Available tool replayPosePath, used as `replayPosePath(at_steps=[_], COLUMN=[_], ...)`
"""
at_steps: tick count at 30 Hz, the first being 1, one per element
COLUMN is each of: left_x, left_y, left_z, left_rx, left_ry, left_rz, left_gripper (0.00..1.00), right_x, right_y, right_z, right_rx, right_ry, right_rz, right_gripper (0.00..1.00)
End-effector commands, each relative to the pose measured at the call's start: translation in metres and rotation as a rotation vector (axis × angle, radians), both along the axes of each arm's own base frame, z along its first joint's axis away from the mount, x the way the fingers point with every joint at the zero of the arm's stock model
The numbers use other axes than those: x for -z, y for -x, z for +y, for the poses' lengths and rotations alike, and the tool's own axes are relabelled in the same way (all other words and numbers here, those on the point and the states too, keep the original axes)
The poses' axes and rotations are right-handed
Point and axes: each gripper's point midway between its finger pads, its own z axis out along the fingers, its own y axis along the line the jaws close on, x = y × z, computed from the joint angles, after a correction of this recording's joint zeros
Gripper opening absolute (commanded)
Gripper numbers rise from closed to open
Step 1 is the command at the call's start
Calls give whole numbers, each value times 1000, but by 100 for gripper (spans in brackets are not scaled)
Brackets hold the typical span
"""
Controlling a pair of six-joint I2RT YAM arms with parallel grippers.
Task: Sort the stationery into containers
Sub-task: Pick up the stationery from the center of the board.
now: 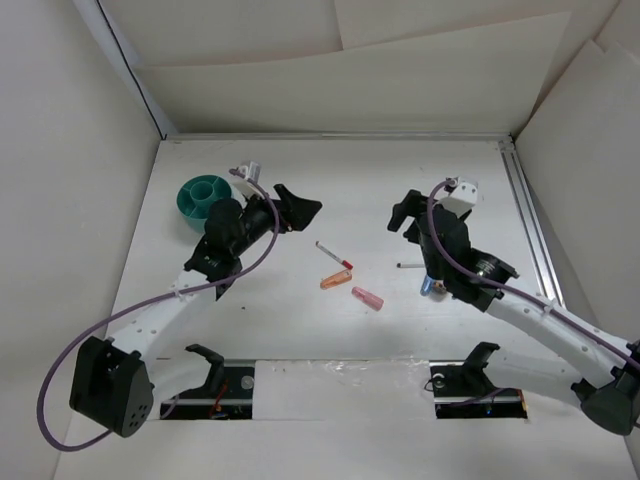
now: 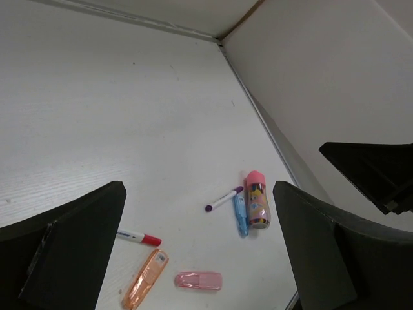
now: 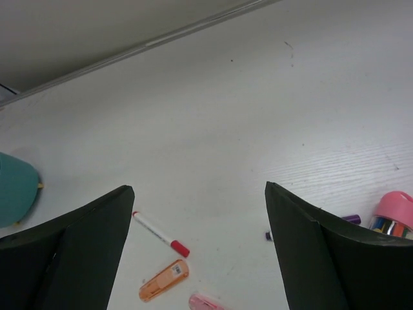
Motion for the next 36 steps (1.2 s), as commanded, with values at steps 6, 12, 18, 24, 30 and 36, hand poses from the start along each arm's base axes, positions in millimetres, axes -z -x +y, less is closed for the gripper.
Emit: replayPosePath(at_steps=[6, 12, 18, 24, 30, 36], left_x=[16, 5, 11, 21, 24, 44], left_y=[-22, -11, 28, 37, 56, 58], left_z=[-14, -14, -55, -55, -65, -69], left_rx=[-63, -241, -159, -126, -15, -18], left_ry=[-62, -159, -172, -174, -129, -168], left_rz=[129, 39, -36, 1, -2, 84], left_gripper=[100, 100, 100, 100, 100, 100], right_x=[4, 29, 80, 109, 152, 169], right_y=[0, -4, -17, -12, -8, -14], right_z=[-23, -43, -66, -85, -133, -161], right_rx=[81, 136, 185, 291, 486, 578], right_ry=[11, 19, -11, -29, -71, -106], right_rz=[41, 129, 275, 331, 417, 481], right_gripper=[57, 0, 16, 88, 88, 79])
